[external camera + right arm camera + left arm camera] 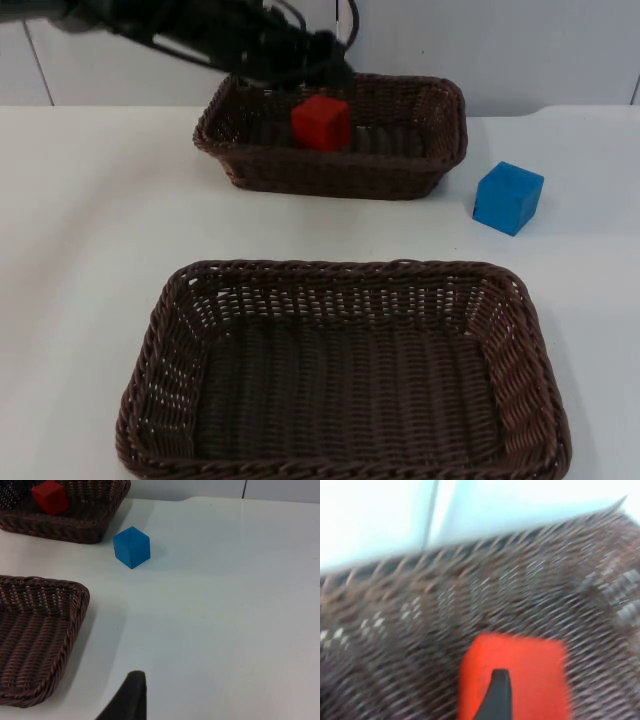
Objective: Pick up one cube with the left hand and place it into the upper basket. Pick up one cube with the right hand and place it into the lower basket.
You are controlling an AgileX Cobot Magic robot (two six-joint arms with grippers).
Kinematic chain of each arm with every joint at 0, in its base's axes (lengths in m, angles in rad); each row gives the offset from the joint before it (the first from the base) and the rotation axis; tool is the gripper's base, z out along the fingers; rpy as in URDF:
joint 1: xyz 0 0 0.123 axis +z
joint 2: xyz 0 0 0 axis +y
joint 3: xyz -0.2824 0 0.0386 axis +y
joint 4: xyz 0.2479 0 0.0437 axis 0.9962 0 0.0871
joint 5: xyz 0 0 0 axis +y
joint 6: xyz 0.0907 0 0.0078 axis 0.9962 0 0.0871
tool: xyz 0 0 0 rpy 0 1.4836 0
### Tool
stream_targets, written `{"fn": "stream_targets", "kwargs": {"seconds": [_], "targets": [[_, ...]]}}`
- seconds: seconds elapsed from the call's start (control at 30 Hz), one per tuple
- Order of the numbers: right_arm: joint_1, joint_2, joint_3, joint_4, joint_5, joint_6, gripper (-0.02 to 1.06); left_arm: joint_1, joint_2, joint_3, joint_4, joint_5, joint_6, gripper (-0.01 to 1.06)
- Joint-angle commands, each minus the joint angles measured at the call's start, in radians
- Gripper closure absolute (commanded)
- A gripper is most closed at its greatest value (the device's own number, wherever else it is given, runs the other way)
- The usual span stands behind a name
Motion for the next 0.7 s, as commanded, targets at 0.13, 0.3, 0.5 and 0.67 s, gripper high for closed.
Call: {"fn": "stream_targets", "kwargs": {"seconds": [0.13,0.3,0.5,0.67], "targets": [[-0.005,-0.004,0.009,0.0,0.0,0.002,-0.01,-0.004,-0.148,-0.005,0.0,0.092,-0.013,0.34],[-0.005,-0.004,0.009,0.0,0.0,0.002,-0.01,-0.004,-0.236,-0.005,0.11,0.111,-0.088,0.35],[-0.005,-0.004,0.009,0.0,0.0,0.002,-0.01,-0.004,-0.295,-0.005,0.189,0.175,-0.167,0.35],[-0.005,-0.004,0.009,0.0,0.0,0.002,-0.01,-0.004,-0.316,-0.005,0.218,0.227,-0.183,0.35]]}}
